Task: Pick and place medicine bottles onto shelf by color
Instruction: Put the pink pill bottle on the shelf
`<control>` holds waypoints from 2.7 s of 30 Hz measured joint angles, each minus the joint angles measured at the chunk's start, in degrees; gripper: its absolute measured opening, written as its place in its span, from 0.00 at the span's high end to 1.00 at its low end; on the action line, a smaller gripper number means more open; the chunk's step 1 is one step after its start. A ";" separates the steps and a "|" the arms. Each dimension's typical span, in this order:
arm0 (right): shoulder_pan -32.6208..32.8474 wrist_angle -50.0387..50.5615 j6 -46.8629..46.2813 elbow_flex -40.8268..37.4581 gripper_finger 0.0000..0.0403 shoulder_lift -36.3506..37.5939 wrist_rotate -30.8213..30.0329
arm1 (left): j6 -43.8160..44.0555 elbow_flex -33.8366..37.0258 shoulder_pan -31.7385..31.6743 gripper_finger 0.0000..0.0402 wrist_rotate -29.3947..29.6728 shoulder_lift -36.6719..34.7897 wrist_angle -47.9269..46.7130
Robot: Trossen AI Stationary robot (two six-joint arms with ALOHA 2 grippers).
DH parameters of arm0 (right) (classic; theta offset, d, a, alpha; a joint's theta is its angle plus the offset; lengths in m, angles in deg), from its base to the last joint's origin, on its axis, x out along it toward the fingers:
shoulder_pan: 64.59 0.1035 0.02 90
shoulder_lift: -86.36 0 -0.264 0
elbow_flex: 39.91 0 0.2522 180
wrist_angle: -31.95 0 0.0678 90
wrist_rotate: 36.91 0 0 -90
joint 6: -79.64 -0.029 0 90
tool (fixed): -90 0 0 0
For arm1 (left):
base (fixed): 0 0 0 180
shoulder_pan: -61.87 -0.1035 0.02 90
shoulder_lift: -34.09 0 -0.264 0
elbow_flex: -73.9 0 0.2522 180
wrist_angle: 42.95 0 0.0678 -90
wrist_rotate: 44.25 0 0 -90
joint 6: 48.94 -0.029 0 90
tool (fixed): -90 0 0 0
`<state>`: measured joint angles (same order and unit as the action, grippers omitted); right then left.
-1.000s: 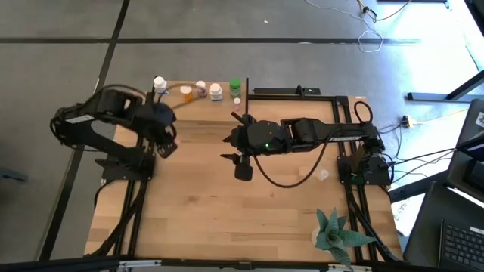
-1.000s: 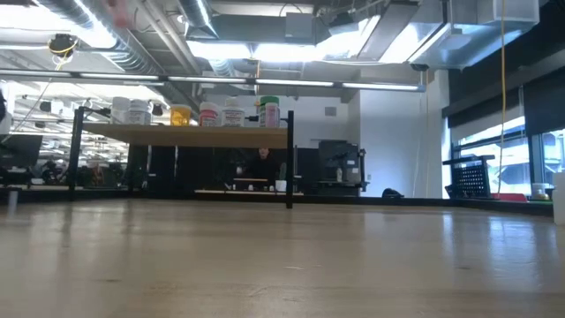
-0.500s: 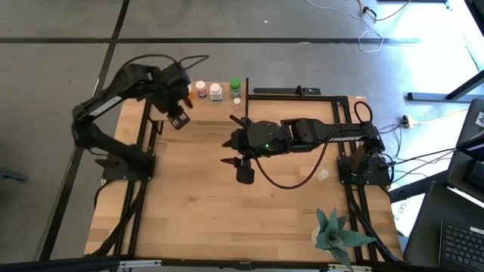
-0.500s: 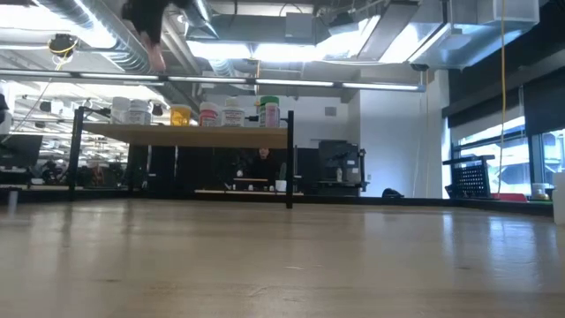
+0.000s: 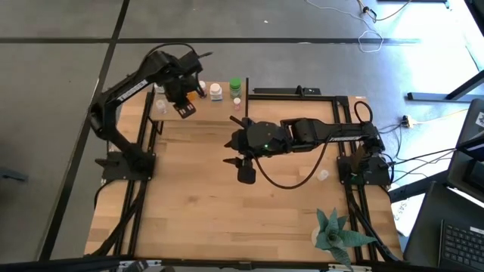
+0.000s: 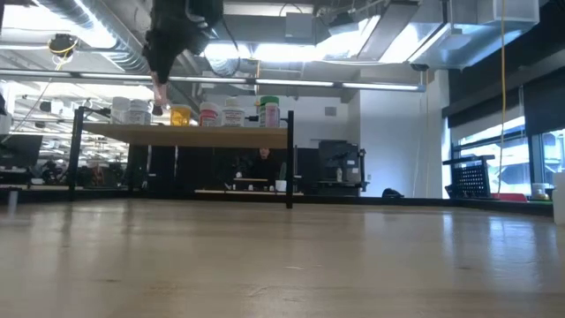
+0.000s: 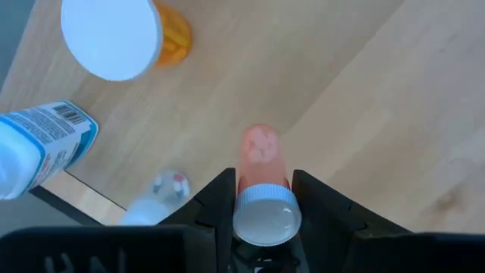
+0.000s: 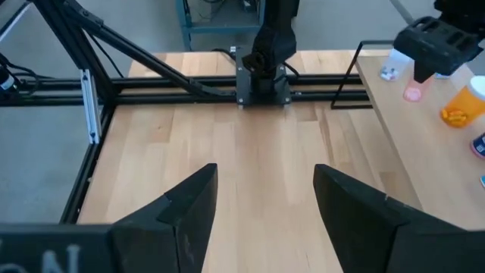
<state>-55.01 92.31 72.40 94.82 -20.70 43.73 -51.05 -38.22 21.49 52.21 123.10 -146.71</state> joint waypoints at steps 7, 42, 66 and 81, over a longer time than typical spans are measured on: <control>0.00 1.94 0.02 0.00 0.45 0.00 -0.02 | -1.32 0.00 -1.25 0.73 0.04 3.70 -0.04; -0.04 1.18 -0.20 0.00 0.45 0.00 -14.10 | -1.18 0.00 -2.27 0.73 -0.16 6.51 1.15; -0.04 0.19 -0.22 0.00 0.45 0.00 -14.05 | 2.66 1.57 -1.78 0.73 2.88 6.51 3.81; -0.04 -0.97 -0.07 -0.01 0.45 0.00 -13.99 | 1.68 4.13 -1.73 0.73 4.81 6.46 5.29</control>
<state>-55.05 91.34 72.33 94.81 -20.70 29.74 -49.37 -34.09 19.76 57.02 129.57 -141.42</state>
